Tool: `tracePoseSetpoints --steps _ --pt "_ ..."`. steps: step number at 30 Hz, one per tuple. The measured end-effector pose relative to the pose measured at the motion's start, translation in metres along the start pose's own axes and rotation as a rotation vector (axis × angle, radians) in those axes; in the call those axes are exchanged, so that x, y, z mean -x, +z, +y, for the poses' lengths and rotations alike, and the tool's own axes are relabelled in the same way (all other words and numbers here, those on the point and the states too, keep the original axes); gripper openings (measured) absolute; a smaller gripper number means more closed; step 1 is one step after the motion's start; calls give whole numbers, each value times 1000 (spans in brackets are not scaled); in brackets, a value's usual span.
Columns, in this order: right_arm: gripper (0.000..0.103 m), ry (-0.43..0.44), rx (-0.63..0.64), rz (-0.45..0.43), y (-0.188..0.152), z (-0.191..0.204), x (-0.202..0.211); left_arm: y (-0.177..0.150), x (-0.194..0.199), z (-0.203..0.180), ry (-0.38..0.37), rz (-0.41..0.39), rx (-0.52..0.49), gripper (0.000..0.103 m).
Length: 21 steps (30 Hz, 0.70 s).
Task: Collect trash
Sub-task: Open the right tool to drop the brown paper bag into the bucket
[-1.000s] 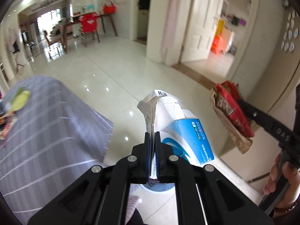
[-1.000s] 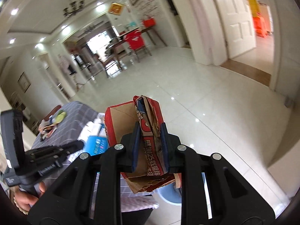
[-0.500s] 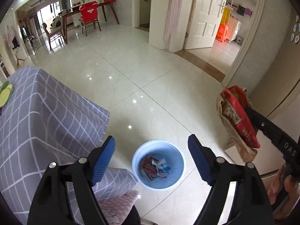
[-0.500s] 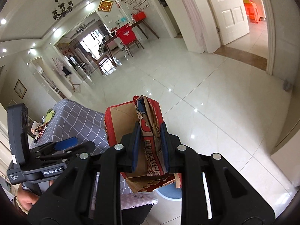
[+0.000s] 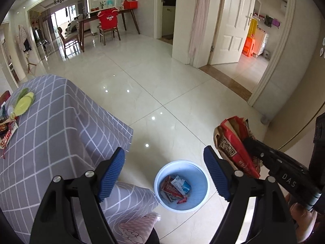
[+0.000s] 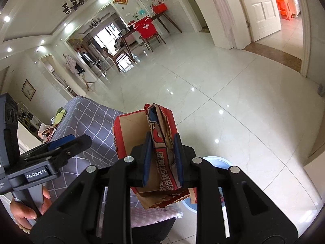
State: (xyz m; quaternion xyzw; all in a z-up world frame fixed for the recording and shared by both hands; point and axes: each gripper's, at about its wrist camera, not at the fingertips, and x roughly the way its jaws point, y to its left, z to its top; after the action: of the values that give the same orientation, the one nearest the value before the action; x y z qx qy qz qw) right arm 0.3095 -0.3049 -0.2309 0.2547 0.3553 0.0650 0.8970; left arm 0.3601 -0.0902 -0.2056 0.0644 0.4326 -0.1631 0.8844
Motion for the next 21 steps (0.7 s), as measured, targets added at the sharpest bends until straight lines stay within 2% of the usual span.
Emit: tracePoseSetpoints --steps 2,4,7,15,21 --pt "22 5 -3 -1 -1 3 -3 1 2 3 5 -4 2 78" --pt "27 10 -6 -4 0 4 -5 2 4 6 3 -8 8 78" --pt "54 6 -39 -6 -1 2 -9 0 10 10 -3 -15 13 78" --pt "54 -3 -17 5 -1 14 -7 -1 19 17 -5 -27 19 78" --pt "54 -15 44 -9 2 45 5 -2 33 31 -10 -42 33 78"
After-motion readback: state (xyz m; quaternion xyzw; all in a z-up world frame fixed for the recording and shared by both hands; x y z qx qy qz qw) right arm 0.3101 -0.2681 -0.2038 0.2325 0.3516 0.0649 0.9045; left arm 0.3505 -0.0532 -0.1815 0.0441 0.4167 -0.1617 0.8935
